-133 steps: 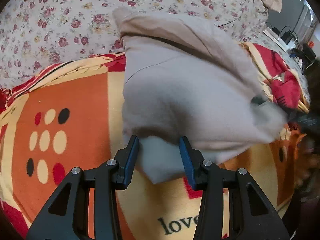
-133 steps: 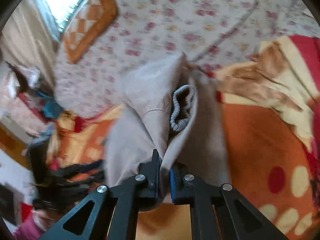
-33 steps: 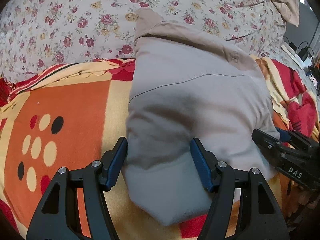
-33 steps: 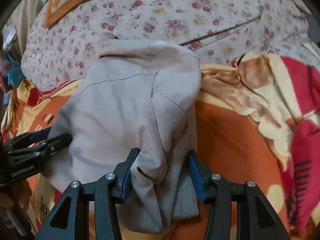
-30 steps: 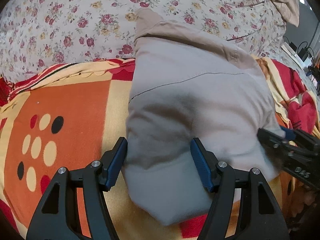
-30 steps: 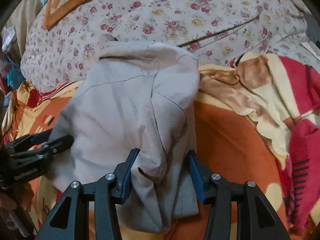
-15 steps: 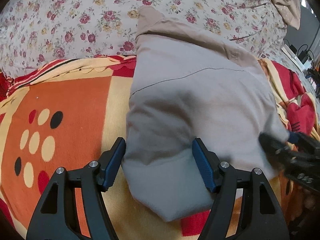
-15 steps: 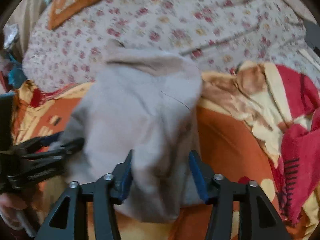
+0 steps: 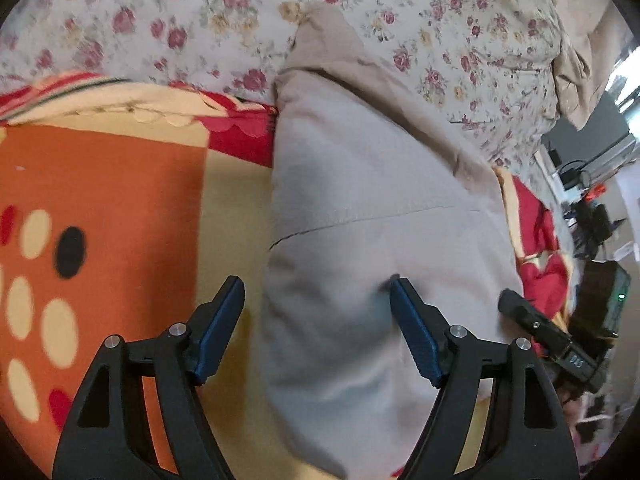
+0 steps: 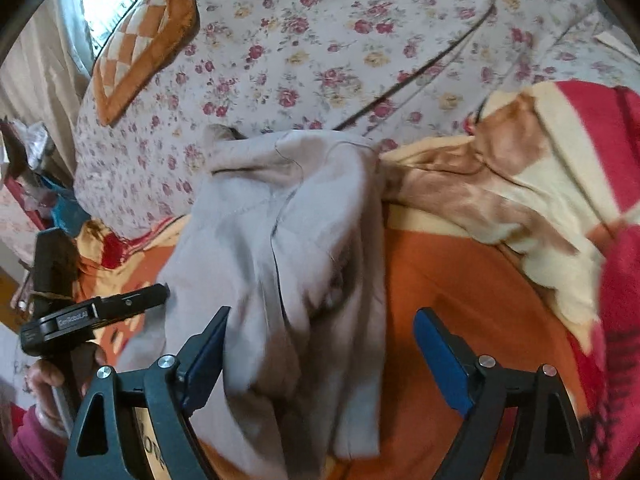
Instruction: Fold large clothes
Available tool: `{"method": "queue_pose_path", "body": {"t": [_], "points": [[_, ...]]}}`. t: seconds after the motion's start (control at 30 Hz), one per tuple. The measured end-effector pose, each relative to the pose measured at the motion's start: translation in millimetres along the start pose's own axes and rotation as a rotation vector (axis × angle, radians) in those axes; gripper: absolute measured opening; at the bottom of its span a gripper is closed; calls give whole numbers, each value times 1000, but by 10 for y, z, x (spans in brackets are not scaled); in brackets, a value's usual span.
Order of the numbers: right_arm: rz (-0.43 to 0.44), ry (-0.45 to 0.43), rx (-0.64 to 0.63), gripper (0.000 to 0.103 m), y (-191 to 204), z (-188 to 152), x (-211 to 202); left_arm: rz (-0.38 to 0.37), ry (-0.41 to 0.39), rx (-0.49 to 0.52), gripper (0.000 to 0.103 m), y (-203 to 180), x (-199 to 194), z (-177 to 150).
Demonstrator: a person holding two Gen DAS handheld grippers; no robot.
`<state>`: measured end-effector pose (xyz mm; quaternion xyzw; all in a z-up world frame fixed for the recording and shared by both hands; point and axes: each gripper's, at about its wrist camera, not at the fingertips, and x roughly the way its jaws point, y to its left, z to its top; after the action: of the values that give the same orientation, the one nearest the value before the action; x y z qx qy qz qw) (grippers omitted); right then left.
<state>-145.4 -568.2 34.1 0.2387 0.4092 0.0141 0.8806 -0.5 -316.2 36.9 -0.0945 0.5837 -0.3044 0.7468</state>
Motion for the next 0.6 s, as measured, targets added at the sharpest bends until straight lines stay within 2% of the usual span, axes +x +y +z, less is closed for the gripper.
{"method": "queue_pose_path", "body": {"t": [0.1,0.27,0.3,0.33,0.37,0.4,0.43,0.47,0.53,0.6], "points": [[45,17,-1,87,-17,106,172,-78,77,-11,81,21,181,68],[143,54,83,87,-108,309,443,-94,114,31,83,-62,304,163],[154,57,100,84,-111,332,483,-104,125,30,83,-61,336,185],[160,65,107,69,-98,349,514,-118,133,22,83,-57,363,197],[159,78,110,60,-71,366,554,-121,136,21,78,-57,380,209],[146,75,102,57,-35,372,554,-114,123,29,63,-71,369,213],[131,75,88,54,5,374,539,-113,110,38,56,-89,347,208],[111,72,64,50,86,378,490,-108,84,55,40,-116,291,198],[121,59,36,40,198,383,382,-112,40,81,28,-164,116,171],[168,44,13,36,365,385,206,-138,16,90,24,-211,-89,129]]}}
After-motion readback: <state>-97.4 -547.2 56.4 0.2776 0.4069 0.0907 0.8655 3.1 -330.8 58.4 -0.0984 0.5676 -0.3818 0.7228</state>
